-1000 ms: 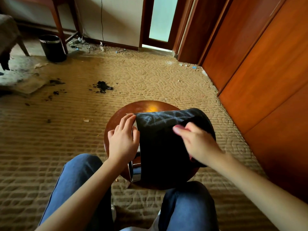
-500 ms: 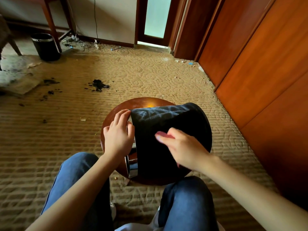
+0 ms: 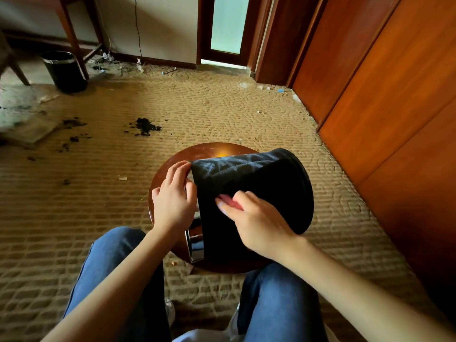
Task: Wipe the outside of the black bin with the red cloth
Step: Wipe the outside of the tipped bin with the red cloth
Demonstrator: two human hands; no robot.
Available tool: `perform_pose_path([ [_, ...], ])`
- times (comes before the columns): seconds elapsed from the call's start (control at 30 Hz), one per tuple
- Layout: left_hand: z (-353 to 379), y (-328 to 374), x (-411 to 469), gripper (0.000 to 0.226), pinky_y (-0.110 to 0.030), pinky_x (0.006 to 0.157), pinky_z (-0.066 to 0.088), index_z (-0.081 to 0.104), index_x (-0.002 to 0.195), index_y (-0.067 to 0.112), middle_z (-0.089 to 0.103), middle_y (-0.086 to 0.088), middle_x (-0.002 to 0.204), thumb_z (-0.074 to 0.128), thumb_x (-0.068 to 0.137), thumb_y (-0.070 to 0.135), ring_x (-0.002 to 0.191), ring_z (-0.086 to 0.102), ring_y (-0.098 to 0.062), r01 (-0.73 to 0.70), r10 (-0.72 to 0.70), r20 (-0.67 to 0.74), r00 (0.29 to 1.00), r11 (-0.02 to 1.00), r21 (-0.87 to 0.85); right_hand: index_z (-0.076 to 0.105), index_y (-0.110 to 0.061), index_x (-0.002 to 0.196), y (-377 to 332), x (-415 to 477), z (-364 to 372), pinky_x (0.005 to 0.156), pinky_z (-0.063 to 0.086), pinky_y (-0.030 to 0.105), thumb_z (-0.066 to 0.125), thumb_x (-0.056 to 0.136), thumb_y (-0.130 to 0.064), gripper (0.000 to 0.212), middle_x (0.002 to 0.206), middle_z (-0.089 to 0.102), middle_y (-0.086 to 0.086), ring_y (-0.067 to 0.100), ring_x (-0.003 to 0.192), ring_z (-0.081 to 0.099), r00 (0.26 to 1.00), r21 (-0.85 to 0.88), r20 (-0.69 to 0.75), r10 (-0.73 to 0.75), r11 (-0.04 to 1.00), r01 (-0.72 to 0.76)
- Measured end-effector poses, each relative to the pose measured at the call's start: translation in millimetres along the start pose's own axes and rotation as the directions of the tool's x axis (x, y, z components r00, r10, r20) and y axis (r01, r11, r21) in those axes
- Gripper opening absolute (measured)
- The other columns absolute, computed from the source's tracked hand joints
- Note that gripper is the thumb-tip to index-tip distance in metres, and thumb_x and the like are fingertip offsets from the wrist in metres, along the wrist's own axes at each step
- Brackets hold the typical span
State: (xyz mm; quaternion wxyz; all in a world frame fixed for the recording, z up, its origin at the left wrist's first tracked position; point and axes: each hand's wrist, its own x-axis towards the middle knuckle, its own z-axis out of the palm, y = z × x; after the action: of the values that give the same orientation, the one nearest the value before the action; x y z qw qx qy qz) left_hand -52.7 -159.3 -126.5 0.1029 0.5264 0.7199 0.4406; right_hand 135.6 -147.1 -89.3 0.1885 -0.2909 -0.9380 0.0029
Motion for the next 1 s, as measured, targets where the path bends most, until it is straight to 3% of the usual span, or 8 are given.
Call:
perform_pose_path([
  [0.07,1,0,0,0.052,-0.029,0.092,0.021,0.047,0.136,0.025,0.042,0.012,0.143,0.029,0.088,0.031,0.126,0.042,-0.007,-0.005,0.005,0.004,1.0,1.0,-0.002,0.063,-0.022,0.123,16,2,-7,0.055,0.043,0.032,0.046,0.087,-0.007,0.042,0.082,0.049,0.004,0.027,0.074,0.053,1.0,-0.073,0.027,0.009,0.997,-0.007],
  [0.2,2,0,-1,0.051,-0.03,0.094,0.022,0.046,0.136,0.025,0.041,0.012,0.144,0.029,0.089,0.032,0.127,0.042,-0.007,0.003,-0.003,0.007,1.0,1.0,-0.015,0.06,-0.033,0.122,90,4,-38,0.071,0.038,0.032,0.045,0.096,-0.027,0.031,0.101,0.051,0.005,0.033,0.097,0.055,0.871,-0.13,-0.081,0.484,0.862,-0.491],
  [0.27,2,0,-3,0.051,-0.031,0.093,0.023,0.047,0.136,0.025,0.042,0.012,0.143,0.029,0.089,0.031,0.127,0.042,-0.007,0.0,0.0,0.001,1.0,1.0,-0.023,0.057,-0.026,0.126,85,10,-42,0.078,0.039,0.034,0.045,0.095,-0.02,0.034,0.113,0.049,0.008,0.034,0.104,0.051,0.827,-0.197,-0.075,0.557,0.805,-0.56],
  [0.53,1,-1,-2,0.051,-0.03,0.09,0.024,0.048,0.135,0.025,0.043,0.012,0.142,0.03,0.087,0.03,0.126,0.043,-0.007,-0.014,0.014,-0.003,1.0,1.0,-0.006,0.067,-0.019,0.113,-22,7,4,0.051,0.042,0.033,0.041,0.087,-0.017,0.036,0.081,0.052,0.006,0.027,0.07,0.053,1.0,-0.102,0.017,0.003,0.995,-0.001],
  [0.67,1,-1,-1,0.05,-0.031,0.093,0.023,0.047,0.136,0.025,0.042,0.013,0.143,0.029,0.089,0.031,0.126,0.041,-0.005,0.004,-0.004,0.005,1.0,0.999,-0.04,0.062,-0.032,0.115,75,6,-35,0.068,0.04,0.033,0.047,0.096,-0.027,0.025,0.1,0.056,0.005,0.033,0.087,0.056,0.888,-0.195,-0.095,0.45,0.866,-0.46],
  [0.77,2,0,-2,0.05,-0.031,0.094,0.023,0.047,0.136,0.025,0.042,0.013,0.143,0.03,0.089,0.03,0.126,0.04,-0.003,0.001,-0.001,-0.004,1.0,0.998,-0.062,0.057,-0.025,0.127,96,4,-50,0.077,0.04,0.035,0.043,0.097,-0.019,0.034,0.119,0.051,0.009,0.035,0.104,0.052,0.79,-0.246,-0.137,0.598,0.752,-0.612],
  [0.87,4,-1,-2,0.05,-0.031,0.093,0.023,0.048,0.135,0.025,0.042,0.014,0.141,0.03,0.088,0.029,0.124,0.04,-0.001,0.015,-0.016,-0.012,1.0,0.997,-0.078,0.055,-0.016,0.116,43,14,-16,0.066,0.035,0.033,0.04,0.097,-0.019,0.024,0.101,0.051,0.007,0.034,0.092,0.054,0.879,-0.174,-0.127,0.46,0.862,-0.477],
  [1.0,3,-2,-2,0.052,-0.03,0.09,0.025,0.049,0.133,0.024,0.044,0.013,0.141,0.03,0.085,0.029,0.124,0.042,-0.003,0.004,-0.005,-0.016,1.0,0.998,-0.06,0.067,-0.012,0.111,-32,19,13,0.047,0.036,0.032,0.041,0.088,-0.014,0.035,0.08,0.051,0.007,0.027,0.067,0.053,0.999,-0.002,0.0,0.034,0.999,-0.034],
])
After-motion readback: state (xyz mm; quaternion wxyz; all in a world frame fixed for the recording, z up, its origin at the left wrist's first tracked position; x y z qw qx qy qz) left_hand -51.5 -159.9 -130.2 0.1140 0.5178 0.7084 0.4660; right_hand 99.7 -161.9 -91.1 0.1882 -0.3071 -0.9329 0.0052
